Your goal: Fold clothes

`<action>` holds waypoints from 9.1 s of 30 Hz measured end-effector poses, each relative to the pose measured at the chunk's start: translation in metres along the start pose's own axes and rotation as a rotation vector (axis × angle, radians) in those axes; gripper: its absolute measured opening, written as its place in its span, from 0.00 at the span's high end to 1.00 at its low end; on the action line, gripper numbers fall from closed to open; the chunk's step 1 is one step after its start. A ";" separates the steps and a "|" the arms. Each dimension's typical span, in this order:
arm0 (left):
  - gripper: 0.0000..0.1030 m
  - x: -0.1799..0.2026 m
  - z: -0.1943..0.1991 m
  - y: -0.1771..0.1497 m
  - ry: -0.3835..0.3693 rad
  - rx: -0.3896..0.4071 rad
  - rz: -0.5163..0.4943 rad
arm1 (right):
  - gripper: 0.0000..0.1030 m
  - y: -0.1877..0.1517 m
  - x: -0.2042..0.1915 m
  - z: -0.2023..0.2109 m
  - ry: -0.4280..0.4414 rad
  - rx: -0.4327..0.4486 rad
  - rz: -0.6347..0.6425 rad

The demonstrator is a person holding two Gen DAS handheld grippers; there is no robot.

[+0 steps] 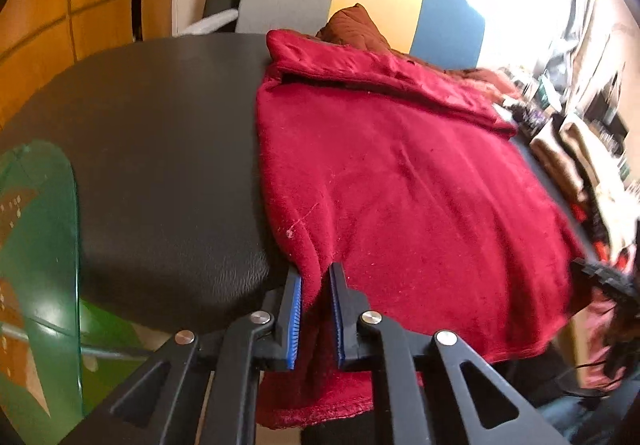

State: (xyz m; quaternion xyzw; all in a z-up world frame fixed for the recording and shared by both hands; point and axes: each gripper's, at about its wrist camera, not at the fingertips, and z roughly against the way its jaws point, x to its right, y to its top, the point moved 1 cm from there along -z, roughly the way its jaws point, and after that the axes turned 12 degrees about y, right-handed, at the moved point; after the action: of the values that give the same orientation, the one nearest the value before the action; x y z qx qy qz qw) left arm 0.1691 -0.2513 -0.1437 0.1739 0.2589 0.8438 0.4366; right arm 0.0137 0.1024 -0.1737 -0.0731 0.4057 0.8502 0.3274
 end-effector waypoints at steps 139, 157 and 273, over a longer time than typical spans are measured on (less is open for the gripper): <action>0.94 -0.033 -0.131 0.160 -0.070 -0.109 0.230 | 0.92 0.180 0.130 -0.056 -0.107 0.163 -0.374; 0.82 -0.005 -0.054 0.146 -0.069 0.084 0.144 | 0.69 0.112 0.107 0.024 0.145 0.180 -0.309; 0.83 -0.030 -0.011 0.099 -0.173 0.103 0.082 | 0.02 0.142 0.013 -0.118 -0.091 0.018 0.144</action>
State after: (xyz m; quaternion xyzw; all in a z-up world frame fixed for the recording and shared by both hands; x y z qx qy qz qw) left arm 0.1160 -0.3274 -0.0959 0.2789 0.2557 0.8284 0.4129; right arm -0.1010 -0.0425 -0.1653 -0.0020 0.4023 0.8703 0.2840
